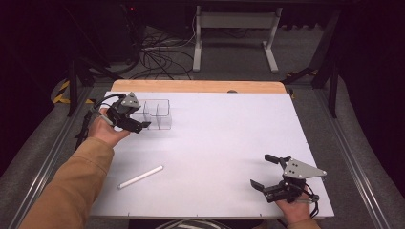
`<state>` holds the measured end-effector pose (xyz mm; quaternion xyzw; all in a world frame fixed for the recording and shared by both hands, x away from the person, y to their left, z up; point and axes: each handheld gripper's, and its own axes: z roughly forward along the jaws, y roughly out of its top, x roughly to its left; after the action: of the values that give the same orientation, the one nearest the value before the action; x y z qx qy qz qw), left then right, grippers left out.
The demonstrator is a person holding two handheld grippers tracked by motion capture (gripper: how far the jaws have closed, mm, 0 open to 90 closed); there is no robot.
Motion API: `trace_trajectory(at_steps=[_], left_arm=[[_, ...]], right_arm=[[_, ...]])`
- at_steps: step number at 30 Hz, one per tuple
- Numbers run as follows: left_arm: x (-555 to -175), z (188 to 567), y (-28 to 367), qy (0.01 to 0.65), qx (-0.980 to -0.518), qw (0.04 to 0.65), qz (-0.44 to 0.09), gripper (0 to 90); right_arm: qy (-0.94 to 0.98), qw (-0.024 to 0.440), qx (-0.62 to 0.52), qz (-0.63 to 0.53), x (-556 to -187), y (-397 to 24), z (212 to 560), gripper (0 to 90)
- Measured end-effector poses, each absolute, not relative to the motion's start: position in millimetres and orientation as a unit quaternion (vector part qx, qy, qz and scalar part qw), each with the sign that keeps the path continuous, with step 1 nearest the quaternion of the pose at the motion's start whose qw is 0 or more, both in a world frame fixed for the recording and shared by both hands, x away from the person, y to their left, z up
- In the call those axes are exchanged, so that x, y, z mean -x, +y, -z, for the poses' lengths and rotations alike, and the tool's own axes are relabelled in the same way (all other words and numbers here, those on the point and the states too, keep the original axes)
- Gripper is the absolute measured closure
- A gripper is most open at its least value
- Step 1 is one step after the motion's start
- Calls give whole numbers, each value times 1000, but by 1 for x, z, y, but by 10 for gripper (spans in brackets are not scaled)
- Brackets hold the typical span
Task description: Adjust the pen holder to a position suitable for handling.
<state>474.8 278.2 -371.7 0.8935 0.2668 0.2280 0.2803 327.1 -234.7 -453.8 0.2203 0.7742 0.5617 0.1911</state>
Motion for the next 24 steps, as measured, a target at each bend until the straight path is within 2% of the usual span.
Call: trace_trajectory(at_steps=[12,24], left_arm=[[-492,380,273,286,-902,241,-214,283],[-502,390,276,308,-904,222,-200,401]], right_arm=[[772,179,-223,-568,-328,-236,455,14],[772,176,-219,-569,-329,-237,455,14]])
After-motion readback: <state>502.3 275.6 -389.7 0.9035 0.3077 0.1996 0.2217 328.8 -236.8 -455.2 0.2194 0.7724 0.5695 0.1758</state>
